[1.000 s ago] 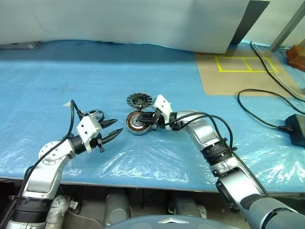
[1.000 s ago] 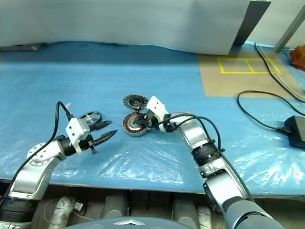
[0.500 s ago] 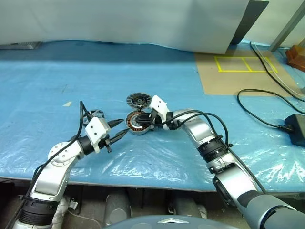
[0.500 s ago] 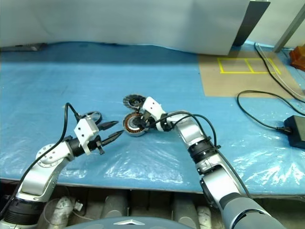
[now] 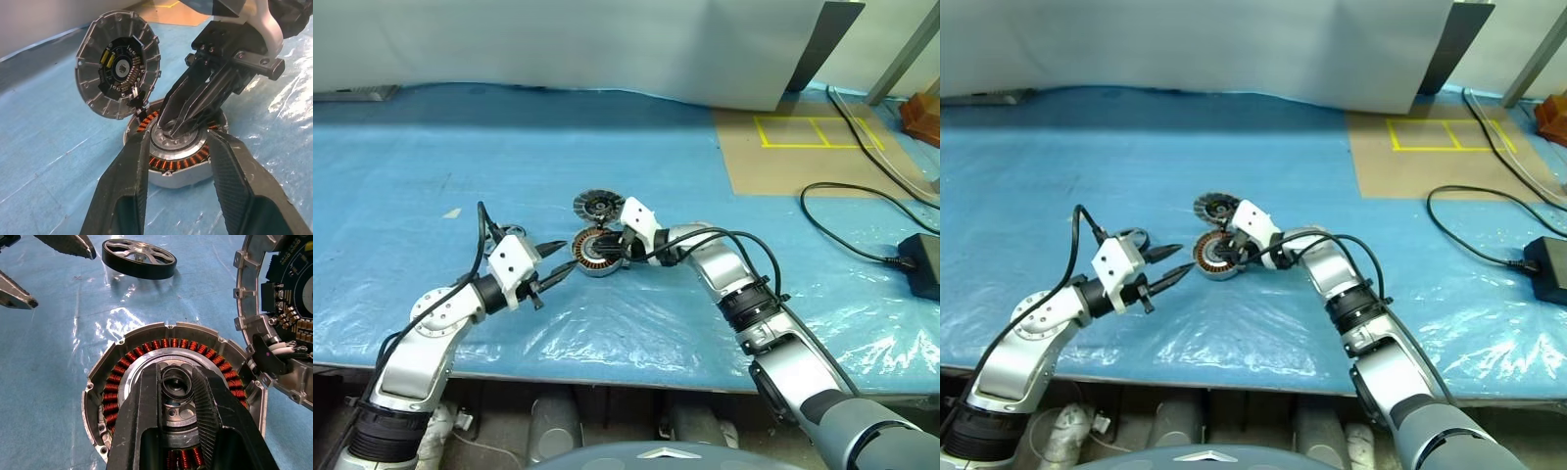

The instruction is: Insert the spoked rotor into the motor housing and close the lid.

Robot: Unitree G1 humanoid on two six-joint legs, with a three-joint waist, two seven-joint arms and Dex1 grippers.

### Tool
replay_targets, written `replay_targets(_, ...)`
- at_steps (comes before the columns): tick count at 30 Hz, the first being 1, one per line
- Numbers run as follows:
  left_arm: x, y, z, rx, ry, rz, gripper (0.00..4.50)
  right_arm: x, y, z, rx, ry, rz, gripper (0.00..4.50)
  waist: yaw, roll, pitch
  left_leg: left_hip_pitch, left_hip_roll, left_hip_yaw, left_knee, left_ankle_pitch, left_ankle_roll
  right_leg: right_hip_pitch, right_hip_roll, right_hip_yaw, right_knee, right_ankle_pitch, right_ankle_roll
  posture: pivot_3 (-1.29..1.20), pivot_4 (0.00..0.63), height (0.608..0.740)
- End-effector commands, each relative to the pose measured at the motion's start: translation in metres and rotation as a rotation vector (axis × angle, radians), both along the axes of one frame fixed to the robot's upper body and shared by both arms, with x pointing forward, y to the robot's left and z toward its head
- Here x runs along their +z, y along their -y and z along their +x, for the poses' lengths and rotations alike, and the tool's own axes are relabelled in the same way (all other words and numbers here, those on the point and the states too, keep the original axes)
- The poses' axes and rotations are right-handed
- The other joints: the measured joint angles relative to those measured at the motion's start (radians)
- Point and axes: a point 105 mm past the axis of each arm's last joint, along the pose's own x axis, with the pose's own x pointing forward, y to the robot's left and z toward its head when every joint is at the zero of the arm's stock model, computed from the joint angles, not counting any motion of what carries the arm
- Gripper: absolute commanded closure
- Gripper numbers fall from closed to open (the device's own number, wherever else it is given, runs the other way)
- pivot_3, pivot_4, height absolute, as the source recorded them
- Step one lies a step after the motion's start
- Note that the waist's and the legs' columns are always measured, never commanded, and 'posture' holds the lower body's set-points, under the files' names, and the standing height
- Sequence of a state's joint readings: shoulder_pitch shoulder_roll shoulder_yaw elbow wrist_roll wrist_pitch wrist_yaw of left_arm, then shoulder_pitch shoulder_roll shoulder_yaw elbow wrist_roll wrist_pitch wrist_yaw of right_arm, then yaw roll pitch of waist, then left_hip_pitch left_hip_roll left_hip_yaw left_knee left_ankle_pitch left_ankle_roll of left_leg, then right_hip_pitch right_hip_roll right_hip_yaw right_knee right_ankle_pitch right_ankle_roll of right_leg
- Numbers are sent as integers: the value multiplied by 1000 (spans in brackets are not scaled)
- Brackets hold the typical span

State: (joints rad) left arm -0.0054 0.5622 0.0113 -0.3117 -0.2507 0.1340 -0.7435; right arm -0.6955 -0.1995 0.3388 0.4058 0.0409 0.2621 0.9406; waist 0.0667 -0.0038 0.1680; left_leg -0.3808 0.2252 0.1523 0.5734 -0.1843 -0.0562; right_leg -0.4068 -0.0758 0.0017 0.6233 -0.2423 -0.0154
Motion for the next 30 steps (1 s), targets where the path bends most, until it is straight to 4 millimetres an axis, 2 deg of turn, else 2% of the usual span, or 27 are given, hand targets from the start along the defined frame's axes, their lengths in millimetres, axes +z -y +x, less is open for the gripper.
replay_targets(1,5,-10,1,8,38,4,2562,5,-2,1,8,33,7,3242,0,0,0,0,0,0,0,0,0,0,0,0,0,0,0,0,150,740)
replay_targets(5,1,-13,3,5,36,3,2562,7,-2,0,-1,9,30,2072,1,0,0,0,0,0,0,0,0,0,0,0,0,0,0,0,150,740)
replay_targets(12,-1,-15,5,-3,34,6,2562,32,4,1,-6,-12,127,2072,1,0,0,0,0,0,0,0,0,0,0,0,0,0,0,0,150,740)
replay_targets(18,-1,-14,5,-3,34,7,2562,39,6,-5,7,-44,173,2072,1,0,0,0,0,0,0,0,0,0,0,0,0,0,0,0,150,740)
replay_targets(21,-2,-13,3,-4,33,7,2562,33,5,-8,14,-65,169,2651,1,0,0,0,0,0,0,0,0,0,0,0,0,0,0,0,150,740)
replay_targets(26,1,-11,0,-4,32,3,2562,23,0,-10,24,-97,152,4383,1,0,0,0,0,0,0,0,0,0,0,0,0,0,0,0,150,740)
replay_targets(30,4,-8,0,-2,33,2,2562,27,-9,-11,46,-61,153,4450,0,0,0,0,0,0,0,0,0,0,0,0,0,0,0,0,150,740)
